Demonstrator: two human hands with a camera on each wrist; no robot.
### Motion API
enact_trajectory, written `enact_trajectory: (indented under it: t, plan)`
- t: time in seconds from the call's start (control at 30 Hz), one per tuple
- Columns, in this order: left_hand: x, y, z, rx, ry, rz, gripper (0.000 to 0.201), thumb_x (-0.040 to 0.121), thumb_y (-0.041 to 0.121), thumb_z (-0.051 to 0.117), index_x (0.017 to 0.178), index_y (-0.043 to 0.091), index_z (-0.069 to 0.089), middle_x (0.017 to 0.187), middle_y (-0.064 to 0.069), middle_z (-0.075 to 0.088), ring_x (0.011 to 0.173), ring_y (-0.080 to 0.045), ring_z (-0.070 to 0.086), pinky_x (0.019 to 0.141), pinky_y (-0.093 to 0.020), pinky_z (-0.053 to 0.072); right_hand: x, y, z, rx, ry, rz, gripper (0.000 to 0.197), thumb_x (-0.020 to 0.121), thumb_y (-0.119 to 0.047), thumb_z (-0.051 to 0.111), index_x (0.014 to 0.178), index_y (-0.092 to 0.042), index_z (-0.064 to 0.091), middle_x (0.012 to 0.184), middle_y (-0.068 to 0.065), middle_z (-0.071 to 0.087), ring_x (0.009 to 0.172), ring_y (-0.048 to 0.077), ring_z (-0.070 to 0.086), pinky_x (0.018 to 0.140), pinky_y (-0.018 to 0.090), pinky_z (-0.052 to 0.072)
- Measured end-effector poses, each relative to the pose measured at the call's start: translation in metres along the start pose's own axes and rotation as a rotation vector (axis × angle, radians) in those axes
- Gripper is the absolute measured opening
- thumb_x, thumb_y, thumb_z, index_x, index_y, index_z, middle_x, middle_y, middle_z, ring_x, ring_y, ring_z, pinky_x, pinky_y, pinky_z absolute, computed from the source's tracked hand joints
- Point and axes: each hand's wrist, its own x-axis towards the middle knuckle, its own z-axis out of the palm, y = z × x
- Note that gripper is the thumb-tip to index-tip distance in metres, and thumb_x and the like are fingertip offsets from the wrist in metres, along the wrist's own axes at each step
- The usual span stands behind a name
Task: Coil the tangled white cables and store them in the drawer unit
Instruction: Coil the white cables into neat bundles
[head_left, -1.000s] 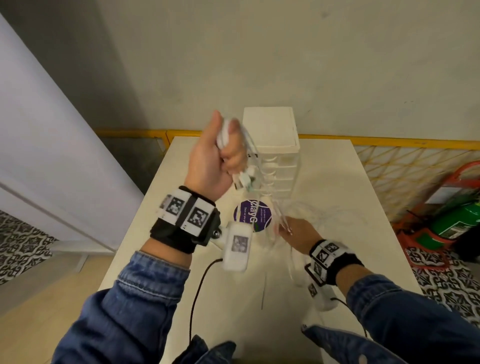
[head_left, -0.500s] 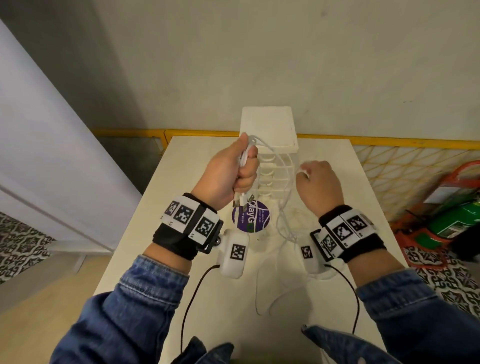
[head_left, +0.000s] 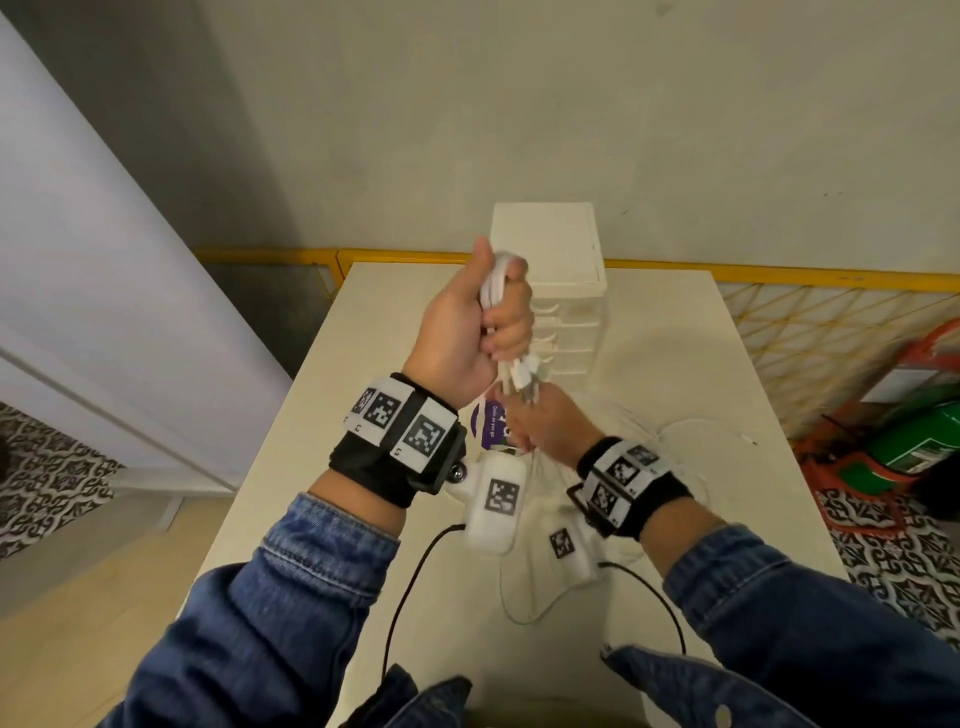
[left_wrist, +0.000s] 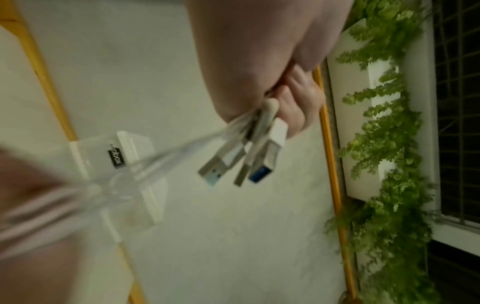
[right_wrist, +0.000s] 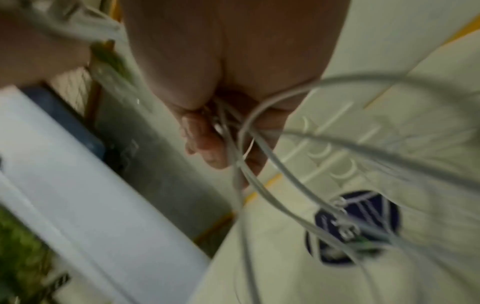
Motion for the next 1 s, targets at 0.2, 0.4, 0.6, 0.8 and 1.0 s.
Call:
enact_trajectory:
  t: [0.2,0.4,0.6,0.8,1.0]
  plan:
    - [0.013,0.006,-0.014,0.095,0.390,0.505,0.034,0.103,0.031,0.020,0.083,0.014,0.042,0.054,0.005,0.040,0.044,-0.010,0.034,0.047,-0.024,0.028,-0.015,0.032,0.014,-0.250,-0.012,-0.103,0.013,0.090,-0.011,0.048,0.091,-0.009,0.060,0.075,0.008,0.065,0.067,0.011,0.059,0.063,0.029,0.048]
    - [0.013,-0.010,-0.059,1.091,0.583,0.462,0.031,0.101,0.022,0.033,0.079,0.005,0.047,0.063,-0.001,0.045,0.054,-0.012,0.045,0.055,-0.022,0.040,-0.025,0.013,-0.017,-0.313,0.026,-0.299,0.019,0.089,-0.030,0.055,0.102,-0.023,0.066,0.090,-0.002,0.073,0.081,0.012,0.065,0.073,0.027,0.050]
    - [0.002,-0.030,-0.058,1.280,0.168,-0.286,0.047,0.101,0.038,0.032,0.079,0.003,0.053,0.044,-0.002,0.047,0.035,-0.015,0.039,0.040,-0.023,0.034,-0.018,-0.008,-0.059,-0.525,0.200,-0.583,0.016,0.088,-0.028,0.058,0.094,-0.019,0.070,0.070,-0.022,0.055,0.065,0.000,0.049,0.064,0.014,0.039]
    - [-0.006,-0.028,-0.022,1.074,-0.051,-0.507,0.048,0.095,0.048,0.041,0.062,0.014,0.046,0.041,0.006,0.029,0.034,-0.009,0.020,0.036,-0.015,0.017,0.002,0.013,-0.083,-0.766,0.199,-0.549,0.034,0.089,-0.036,0.042,0.088,-0.008,0.062,0.080,0.006,0.060,0.071,0.020,0.053,0.063,0.022,0.028]
    - [-0.008,-0.016,-0.020,0.880,-0.042,-0.297,0.049,0.097,0.026,0.045,0.047,0.023,0.045,0.041,0.004,0.026,0.038,-0.013,0.015,0.042,-0.026,0.011,-0.005,0.056,-0.071,-0.668,0.206,-0.179,0.045,0.094,-0.046,0.030,0.107,-0.011,0.054,0.097,0.014,0.067,0.086,0.033,0.062,0.074,0.036,0.045]
